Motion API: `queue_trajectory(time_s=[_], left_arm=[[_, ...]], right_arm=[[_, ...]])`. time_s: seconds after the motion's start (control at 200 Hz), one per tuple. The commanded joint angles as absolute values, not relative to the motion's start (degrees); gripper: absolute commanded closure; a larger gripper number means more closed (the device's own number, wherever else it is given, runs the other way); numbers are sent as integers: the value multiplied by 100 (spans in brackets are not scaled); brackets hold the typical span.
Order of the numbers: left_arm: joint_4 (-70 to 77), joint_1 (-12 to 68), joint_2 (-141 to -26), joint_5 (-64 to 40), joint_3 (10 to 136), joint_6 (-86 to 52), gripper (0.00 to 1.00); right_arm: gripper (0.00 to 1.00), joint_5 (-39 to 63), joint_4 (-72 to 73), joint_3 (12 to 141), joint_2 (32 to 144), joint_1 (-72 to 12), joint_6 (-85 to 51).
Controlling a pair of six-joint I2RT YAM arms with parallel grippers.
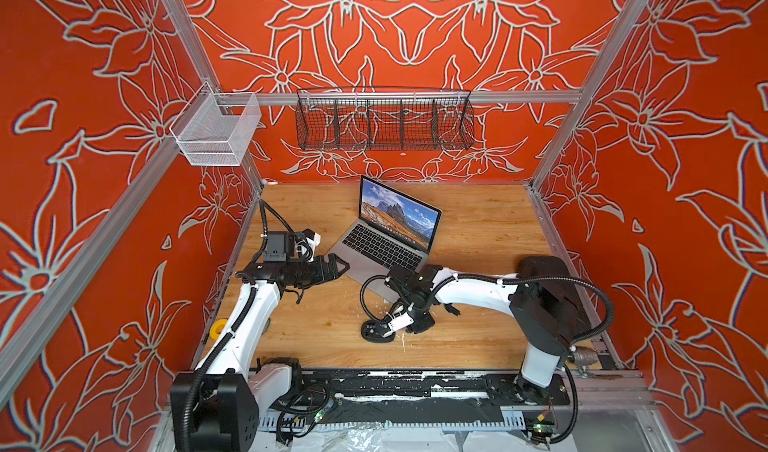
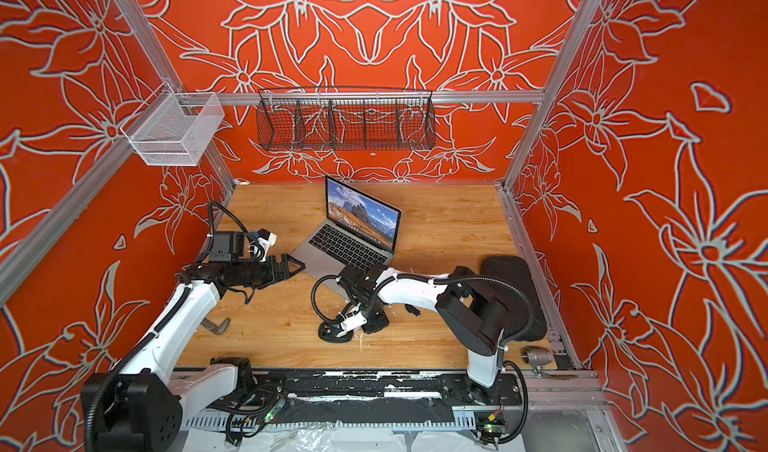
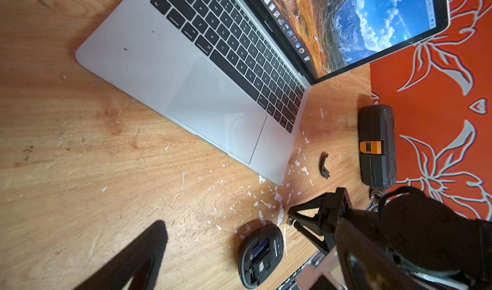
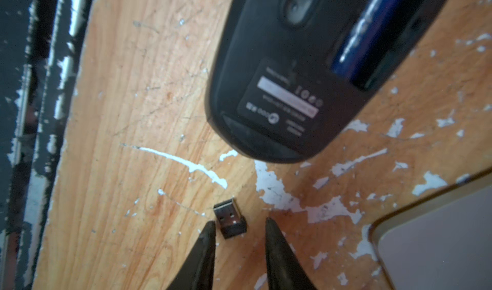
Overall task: Insert the wireless mouse receiver into the laptop
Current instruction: Pick up the USB plug at the center of the board.
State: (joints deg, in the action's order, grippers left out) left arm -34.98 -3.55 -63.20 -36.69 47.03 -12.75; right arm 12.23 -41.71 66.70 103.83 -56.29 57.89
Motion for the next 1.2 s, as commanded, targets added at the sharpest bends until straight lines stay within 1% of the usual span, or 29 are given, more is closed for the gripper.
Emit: queue_trajectory(time_s=[0.0, 0.34, 0.45, 0.615, 0.766, 0.946, 1.076, 1.196], left_arm=[[-3428, -404, -6350, -3797, 4653, -1248, 3], [-3401, -440, -6407, -3852, 4645, -1263, 3], [-3388, -468, -6448, -3893, 4658, -1282, 3], [-3384, -485, -6498, -3883, 4667, -1278, 3], [-3428, -486, -6676, -3499, 4813, -1275, 0], [-4010, -454, -7581, -2833, 5768, -877, 3], [-4378, -364, -8642, -2545, 6664, -570, 3], [-4662, -209, -9667, -2268, 7416, -380, 4]], right_arm=[[68, 1283, -4258, 6628, 10475, -5625, 5913], [70, 1380, -4206, 6394, 10446, -5625, 5823], [72, 1380, -4140, 6337, 10458, -5627, 5804], [81, 1380, -4092, 6253, 10442, -5640, 5634], [88, 1137, -3809, 5916, 10164, -5604, 5269], [93, 899, -3425, 5704, 9654, -5125, 4020], [94, 646, -2996, 5677, 9506, -4611, 2954], [94, 343, -2612, 5728, 9609, -4265, 2308]])
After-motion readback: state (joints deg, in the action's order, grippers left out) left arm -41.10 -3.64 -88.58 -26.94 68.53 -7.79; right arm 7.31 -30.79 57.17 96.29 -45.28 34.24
